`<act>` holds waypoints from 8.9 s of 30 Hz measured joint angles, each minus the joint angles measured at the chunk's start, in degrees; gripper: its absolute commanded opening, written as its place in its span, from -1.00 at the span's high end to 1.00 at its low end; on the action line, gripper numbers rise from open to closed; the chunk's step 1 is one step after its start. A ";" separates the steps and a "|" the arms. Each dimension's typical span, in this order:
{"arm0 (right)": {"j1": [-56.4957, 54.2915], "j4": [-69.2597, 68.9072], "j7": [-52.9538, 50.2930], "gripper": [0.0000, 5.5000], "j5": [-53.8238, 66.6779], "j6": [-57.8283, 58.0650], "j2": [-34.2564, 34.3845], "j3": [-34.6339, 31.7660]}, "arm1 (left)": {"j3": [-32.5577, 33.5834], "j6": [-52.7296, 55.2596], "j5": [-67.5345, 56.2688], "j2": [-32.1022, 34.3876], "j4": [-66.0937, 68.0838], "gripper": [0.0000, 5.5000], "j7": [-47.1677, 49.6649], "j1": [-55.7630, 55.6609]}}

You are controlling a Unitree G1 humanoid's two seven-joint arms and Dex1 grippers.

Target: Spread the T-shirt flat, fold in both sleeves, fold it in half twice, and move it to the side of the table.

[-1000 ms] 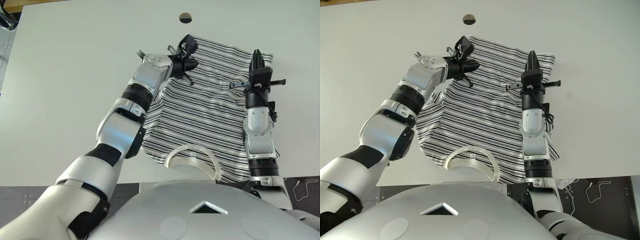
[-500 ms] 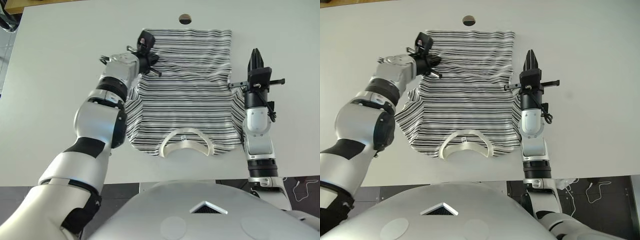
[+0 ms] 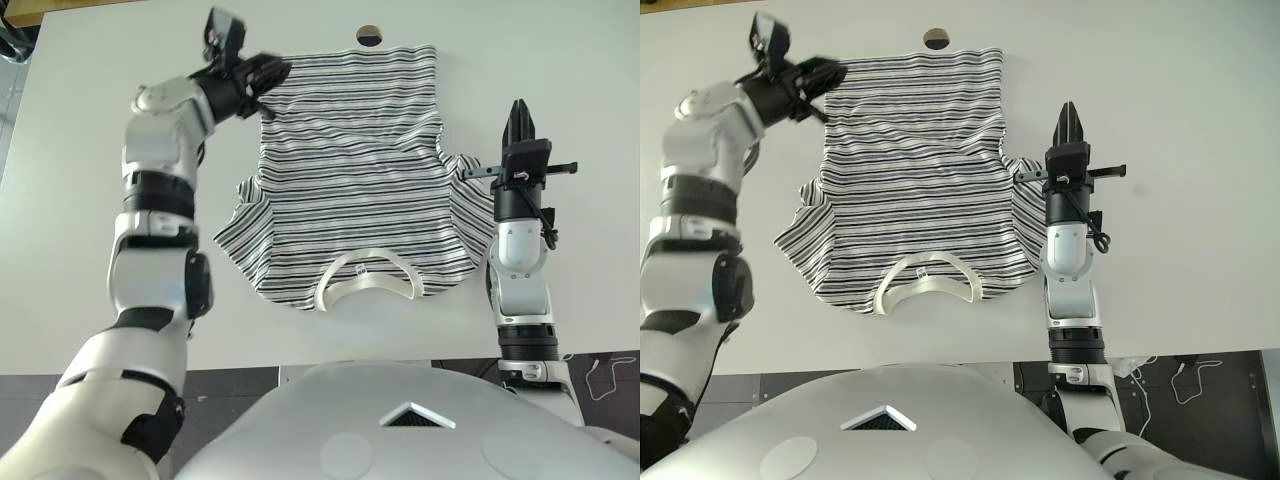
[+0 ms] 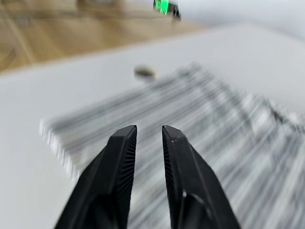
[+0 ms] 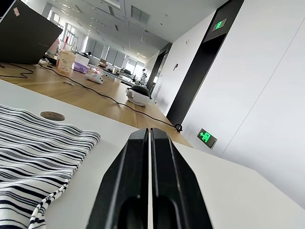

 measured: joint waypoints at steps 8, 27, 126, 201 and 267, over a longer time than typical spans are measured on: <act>3.24 -3.06 -2.37 0.96 -0.16 1.35 1.02 -2.17 | 9.08 38.76 -17.41 17.73 -37.77 0.04 -7.97 34.44; 4.85 -3.63 -3.24 0.96 -1.03 1.52 0.86 -3.32 | -2.52 30.49 -14.93 26.58 -17.68 0.04 -17.69 25.16; 7.66 -9.53 33.11 0.96 29.08 45.84 -15.95 -8.30 | -5.08 26.04 -24.04 0.08 -43.88 0.78 2.64 27.85; 20.81 -26.58 43.48 0.72 -1.29 14.47 -34.48 12.78 | -22.27 -36.70 22.96 21.07 -45.39 0.85 -2.91 41.39; -42.63 45.74 21.72 0.96 -5.60 6.55 -6.12 18.24 | -7.08 -2.51 0.41 0.32 -34.67 0.96 12.43 15.61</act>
